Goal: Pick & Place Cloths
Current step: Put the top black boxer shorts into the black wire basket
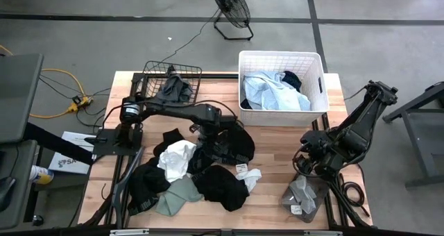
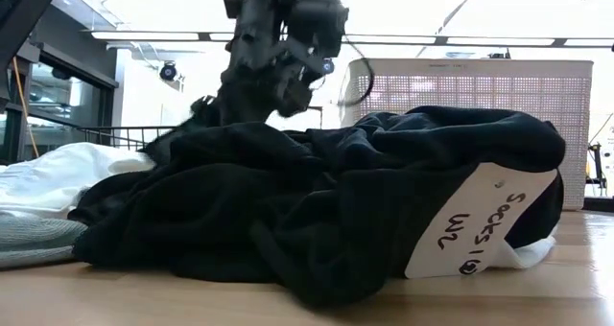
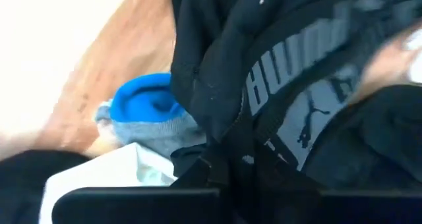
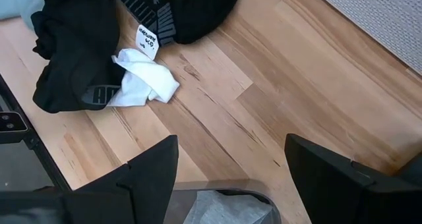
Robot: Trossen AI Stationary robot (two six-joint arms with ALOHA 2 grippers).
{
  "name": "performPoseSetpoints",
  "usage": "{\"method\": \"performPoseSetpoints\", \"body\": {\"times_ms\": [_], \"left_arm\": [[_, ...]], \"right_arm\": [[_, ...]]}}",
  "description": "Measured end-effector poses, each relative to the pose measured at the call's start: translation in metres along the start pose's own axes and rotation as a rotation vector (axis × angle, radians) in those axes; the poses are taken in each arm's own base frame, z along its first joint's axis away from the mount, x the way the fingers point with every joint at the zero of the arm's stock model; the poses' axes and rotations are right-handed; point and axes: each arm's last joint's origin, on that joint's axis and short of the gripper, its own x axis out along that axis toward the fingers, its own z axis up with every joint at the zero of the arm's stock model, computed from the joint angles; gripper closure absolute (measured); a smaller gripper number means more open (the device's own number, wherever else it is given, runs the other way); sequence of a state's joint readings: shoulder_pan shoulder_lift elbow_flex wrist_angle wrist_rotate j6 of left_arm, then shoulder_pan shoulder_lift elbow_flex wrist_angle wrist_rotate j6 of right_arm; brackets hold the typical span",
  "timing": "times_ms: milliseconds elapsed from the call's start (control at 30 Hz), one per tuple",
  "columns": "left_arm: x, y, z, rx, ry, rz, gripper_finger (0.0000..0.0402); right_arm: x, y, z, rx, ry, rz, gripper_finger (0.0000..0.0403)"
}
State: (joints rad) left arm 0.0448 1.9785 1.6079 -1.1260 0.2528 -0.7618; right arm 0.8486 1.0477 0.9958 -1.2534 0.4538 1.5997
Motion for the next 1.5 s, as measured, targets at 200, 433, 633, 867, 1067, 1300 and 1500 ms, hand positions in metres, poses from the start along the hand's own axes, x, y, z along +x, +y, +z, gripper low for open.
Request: {"method": "performPoseSetpoints", "body": {"times_ms": [200,433,633,867,1067,1300,1500], "left_arm": [[-0.056,-0.016,0.0,0.07,-0.102,0.026,0.0394],[-0.126,-0.018,-0.017,0.089,-0.231,0.149,0.0394],[-0.181,-0.019,-0.033,0.128,-0.414,0.05,0.0394],[-0.219,-0.006,-0.054,0.075,-0.569,0.034,0.0394],[-0.237,0.003,-0.066,0.011,-0.698,0.064,0.0394],[-0.255,0.019,-0.075,-0.069,-0.817,0.113,0.0394],[-0.269,0.032,-0.083,-0.114,-0.913,0.158,0.0394]], "right_arm": [[0.0,0.0,0.0,-0.001,0.0,-0.002,0.0133],[0.0,-0.001,0.0,-0.007,-0.001,-0.014,0.0133],[0.0,-0.002,0.0,-0.009,-0.001,-0.019,0.0133],[0.0,-0.004,0.001,-0.02,-0.019,-0.039,0.0133],[0.0,-0.006,0.001,-0.031,-0.044,-0.057,0.0133],[0.0,-0.008,0.002,-0.046,-0.048,-0.077,0.0133],[0.0,-0.009,0.002,-0.051,-0.056,-0.084,0.0133]]}}
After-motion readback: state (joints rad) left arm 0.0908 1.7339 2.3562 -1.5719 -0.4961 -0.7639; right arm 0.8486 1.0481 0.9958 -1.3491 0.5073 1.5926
